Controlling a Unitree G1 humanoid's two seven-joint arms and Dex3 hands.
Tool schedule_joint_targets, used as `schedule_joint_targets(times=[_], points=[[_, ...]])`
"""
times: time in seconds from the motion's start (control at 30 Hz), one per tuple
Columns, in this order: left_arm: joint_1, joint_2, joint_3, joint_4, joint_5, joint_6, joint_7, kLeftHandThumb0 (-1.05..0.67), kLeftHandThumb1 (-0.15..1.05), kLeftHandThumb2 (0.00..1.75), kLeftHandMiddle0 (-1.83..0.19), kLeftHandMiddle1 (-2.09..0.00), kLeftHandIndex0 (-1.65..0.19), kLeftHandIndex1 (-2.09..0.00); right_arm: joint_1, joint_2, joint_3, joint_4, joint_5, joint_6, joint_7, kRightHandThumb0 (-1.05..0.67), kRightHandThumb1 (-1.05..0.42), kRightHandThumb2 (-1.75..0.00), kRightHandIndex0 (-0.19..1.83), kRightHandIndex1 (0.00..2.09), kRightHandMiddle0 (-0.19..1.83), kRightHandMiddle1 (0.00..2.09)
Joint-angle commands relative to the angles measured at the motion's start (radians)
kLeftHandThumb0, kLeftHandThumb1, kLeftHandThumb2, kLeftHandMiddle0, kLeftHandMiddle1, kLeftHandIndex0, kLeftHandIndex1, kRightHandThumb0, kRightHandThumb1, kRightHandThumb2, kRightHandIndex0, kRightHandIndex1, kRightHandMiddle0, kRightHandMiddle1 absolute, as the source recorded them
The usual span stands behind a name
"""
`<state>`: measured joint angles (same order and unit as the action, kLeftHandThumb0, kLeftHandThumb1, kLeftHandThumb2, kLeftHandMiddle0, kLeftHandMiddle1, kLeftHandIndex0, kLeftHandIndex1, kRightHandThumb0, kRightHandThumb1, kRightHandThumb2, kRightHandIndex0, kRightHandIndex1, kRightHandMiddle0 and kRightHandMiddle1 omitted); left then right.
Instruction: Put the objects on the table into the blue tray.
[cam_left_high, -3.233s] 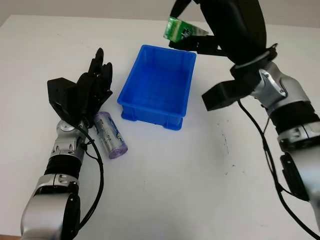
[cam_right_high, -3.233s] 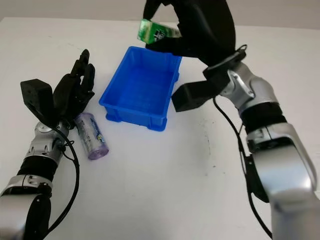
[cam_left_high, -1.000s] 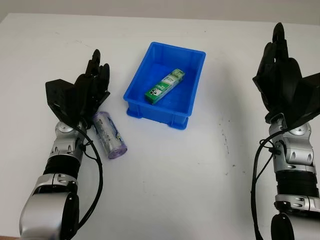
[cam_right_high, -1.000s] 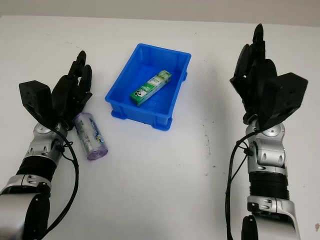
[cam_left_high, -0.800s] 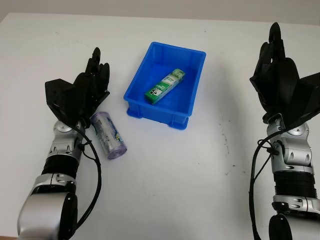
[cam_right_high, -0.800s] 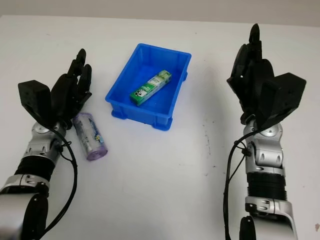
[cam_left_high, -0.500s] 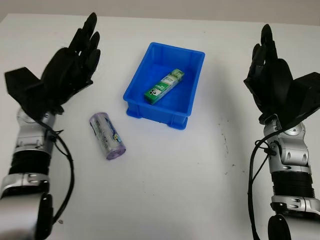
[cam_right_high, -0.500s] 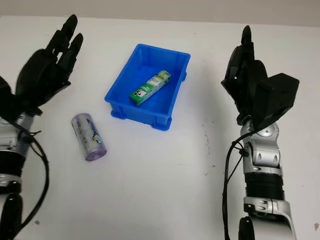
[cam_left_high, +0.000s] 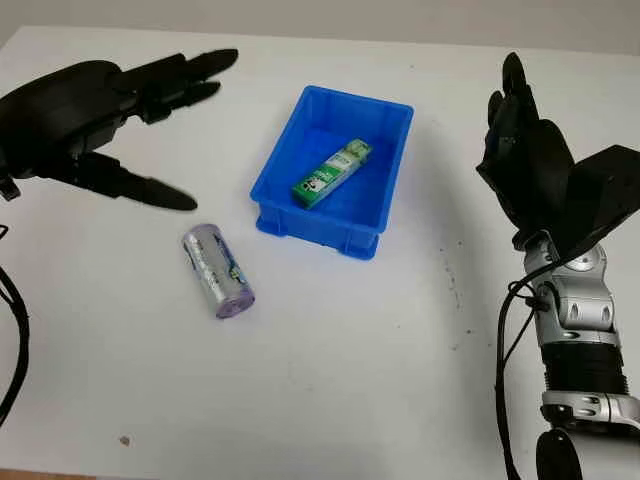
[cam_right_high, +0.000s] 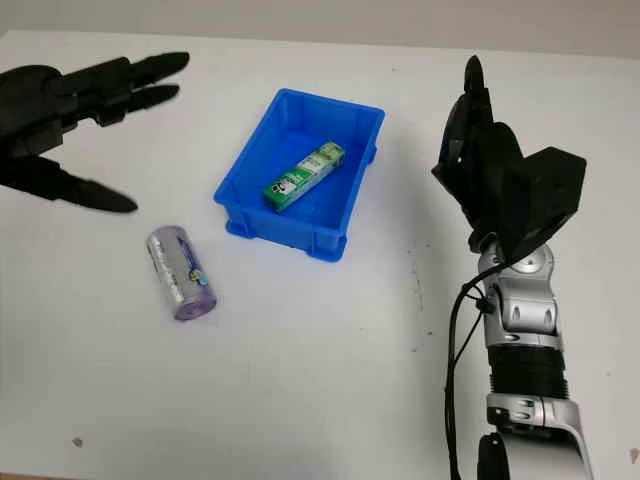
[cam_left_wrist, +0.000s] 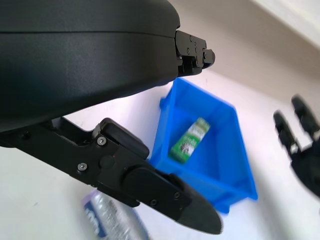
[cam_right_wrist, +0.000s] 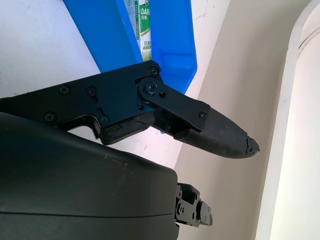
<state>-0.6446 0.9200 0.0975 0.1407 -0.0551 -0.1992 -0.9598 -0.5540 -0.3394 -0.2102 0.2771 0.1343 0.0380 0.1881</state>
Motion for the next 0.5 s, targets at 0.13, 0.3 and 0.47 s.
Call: schedule_joint_targets(times=[0.13,0.3,0.47], points=[[0.056,0.098,-0.035,-0.105,0.129,-0.208,-0.008,-0.7,0.75,0.06,-0.15,-0.06,-0.17,-0.09,-0.017,-0.005,0.0,0.007,0.002,0.01,0.003,-0.72,-1.05,-0.92,-0.19,0.0,-0.19,0.0],[0.095,0.143,-0.053,-0.148,0.228,-0.399,0.02,-0.66,0.77,0.06,-0.22,-0.08,-0.25,-0.1,-0.03,-0.005,0.0,0.026,0.005,0.007,0.013,-0.72,-1.05,-0.92,-0.19,0.0,-0.19,0.0],[0.136,0.164,-0.065,-0.21,0.246,-0.393,0.011,-0.63,0.77,0.06,-0.24,-0.07,-0.28,-0.09,-0.042,-0.005,0.003,0.036,0.0,0.005,0.014,-0.71,-1.05,-0.93,-0.19,0.0,-0.19,0.0]])
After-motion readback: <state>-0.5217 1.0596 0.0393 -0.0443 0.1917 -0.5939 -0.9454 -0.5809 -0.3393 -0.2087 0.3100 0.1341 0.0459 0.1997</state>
